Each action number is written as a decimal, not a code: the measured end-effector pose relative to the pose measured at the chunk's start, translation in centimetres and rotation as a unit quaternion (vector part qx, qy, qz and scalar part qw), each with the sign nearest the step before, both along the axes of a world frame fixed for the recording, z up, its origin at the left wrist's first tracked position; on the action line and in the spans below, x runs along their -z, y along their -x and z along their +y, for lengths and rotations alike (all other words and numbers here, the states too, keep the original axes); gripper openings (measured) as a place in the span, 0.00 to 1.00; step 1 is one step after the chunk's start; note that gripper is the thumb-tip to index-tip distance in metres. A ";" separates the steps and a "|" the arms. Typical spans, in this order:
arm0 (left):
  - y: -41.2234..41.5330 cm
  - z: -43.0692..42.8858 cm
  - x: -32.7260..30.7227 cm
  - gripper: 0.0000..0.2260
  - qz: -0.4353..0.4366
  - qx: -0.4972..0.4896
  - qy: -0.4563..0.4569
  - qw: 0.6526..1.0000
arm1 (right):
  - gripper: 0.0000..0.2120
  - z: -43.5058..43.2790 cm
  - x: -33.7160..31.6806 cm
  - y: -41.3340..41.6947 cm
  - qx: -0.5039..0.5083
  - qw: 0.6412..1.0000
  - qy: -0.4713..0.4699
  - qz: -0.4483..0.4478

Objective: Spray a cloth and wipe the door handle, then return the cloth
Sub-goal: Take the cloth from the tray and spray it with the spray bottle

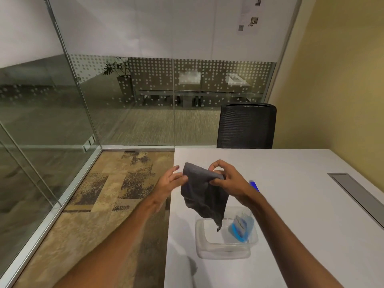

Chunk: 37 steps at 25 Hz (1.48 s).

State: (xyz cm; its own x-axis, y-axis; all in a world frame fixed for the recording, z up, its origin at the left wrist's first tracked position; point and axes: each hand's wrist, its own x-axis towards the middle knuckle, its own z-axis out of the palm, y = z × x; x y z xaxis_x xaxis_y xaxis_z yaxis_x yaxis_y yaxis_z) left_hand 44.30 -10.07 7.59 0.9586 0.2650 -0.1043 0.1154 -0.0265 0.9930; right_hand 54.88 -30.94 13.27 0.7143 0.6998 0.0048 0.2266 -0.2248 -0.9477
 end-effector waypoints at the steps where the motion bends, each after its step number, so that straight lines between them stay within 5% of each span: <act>1: -0.3 0.7 -1.3 0.40 -0.013 0.038 -0.032 0.999 | 0.09 0.0 -0.4 -0.2 -0.004 1.000 0.005 -0.002; 4: -1.5 1.7 -4.0 0.23 -0.034 0.072 -0.137 0.987 | 0.09 -0.1 -1.1 -0.6 -0.006 0.999 0.029 -0.014; 14: -3.8 -0.3 -9.8 0.06 -0.017 0.170 -0.358 0.918 | 0.08 -1.5 -1.2 -1.4 -0.008 0.999 0.035 -0.007; 22: -5.4 -1.4 -11.5 0.03 -0.032 0.213 -0.256 0.942 | 0.15 -4.9 1.5 -1.7 0.097 0.992 -0.070 -0.028; 27: -6.0 -1.7 -11.9 0.05 -0.041 0.195 -0.212 0.957 | 0.19 -11.2 6.7 -1.8 0.329 0.927 -0.174 -0.037; 29: -6.4 -1.8 -12.0 0.06 -0.047 0.185 -0.210 0.959 | 0.28 -13.6 9.8 -1.9 0.372 0.916 -0.151 -0.016; 33: -6.7 -1.7 -12.3 0.03 -0.059 0.155 -0.197 0.966 | 0.47 -15.0 15.6 -1.9 0.300 0.952 -0.002 0.054; 37: -6.4 -1.4 -13.2 0.03 -0.042 0.124 -0.160 0.978 | 0.50 -12.4 17.7 -3.3 0.238 0.967 0.049 0.074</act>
